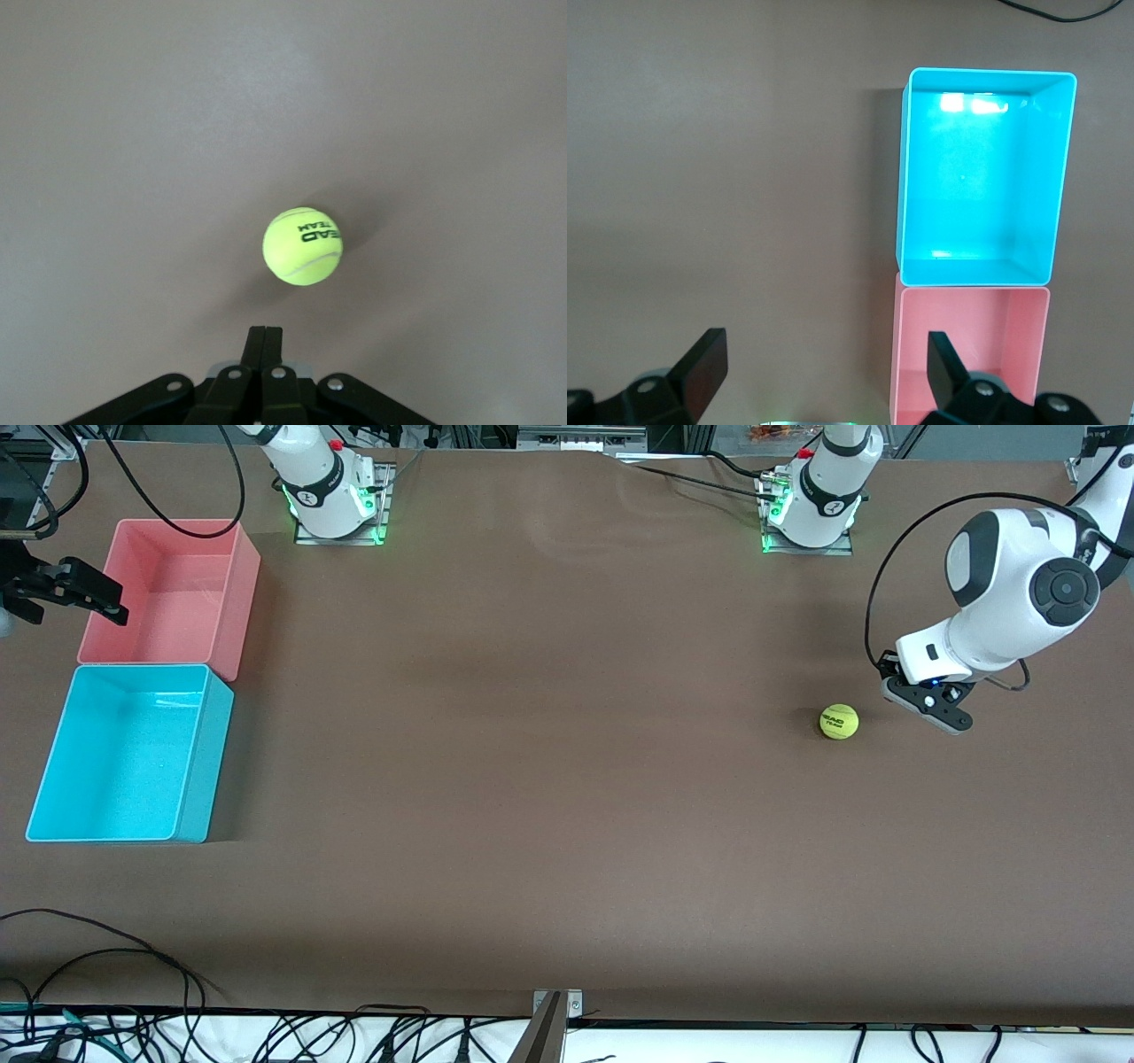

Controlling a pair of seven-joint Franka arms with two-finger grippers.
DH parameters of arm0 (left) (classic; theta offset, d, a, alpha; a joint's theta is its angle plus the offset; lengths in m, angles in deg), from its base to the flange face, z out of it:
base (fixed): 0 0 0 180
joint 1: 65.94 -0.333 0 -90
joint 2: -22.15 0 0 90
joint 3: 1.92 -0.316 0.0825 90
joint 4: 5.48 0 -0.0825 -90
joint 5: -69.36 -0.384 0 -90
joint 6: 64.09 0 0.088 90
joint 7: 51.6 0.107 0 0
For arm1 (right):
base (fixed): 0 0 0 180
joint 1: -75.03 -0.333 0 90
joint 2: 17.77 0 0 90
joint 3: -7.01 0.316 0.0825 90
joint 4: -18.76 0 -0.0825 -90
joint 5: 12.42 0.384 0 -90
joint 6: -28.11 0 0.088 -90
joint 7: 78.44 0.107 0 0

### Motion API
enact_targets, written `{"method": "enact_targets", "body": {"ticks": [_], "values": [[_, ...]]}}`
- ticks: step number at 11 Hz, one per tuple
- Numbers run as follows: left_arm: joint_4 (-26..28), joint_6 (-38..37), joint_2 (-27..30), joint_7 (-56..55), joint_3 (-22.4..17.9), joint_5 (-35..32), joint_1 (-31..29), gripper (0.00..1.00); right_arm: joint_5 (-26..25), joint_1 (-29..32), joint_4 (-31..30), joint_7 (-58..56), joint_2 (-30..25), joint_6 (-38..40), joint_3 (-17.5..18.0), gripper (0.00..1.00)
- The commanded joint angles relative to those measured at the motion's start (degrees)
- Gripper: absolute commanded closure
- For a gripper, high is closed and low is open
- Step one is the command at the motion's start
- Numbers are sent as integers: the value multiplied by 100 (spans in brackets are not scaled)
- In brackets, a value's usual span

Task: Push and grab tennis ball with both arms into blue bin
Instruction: 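Lower the left gripper with fingers closed beside the tennis ball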

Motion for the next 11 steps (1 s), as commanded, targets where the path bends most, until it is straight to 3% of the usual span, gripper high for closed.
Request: {"method": "enact_targets", "body": {"ticks": [1,4,11], "values": [[133,485,-246,1996,-168,-144,-128,100,-65,28,109,-56,-6,117,40,0],[308,565,-387,3439,-168,-135,-224,100,-65,28,109,-47,-5,117,40,0],[441,1706,-888,5973,-291,-65,-426,100,-65,28,109,-65,3,108,40,0]]}}
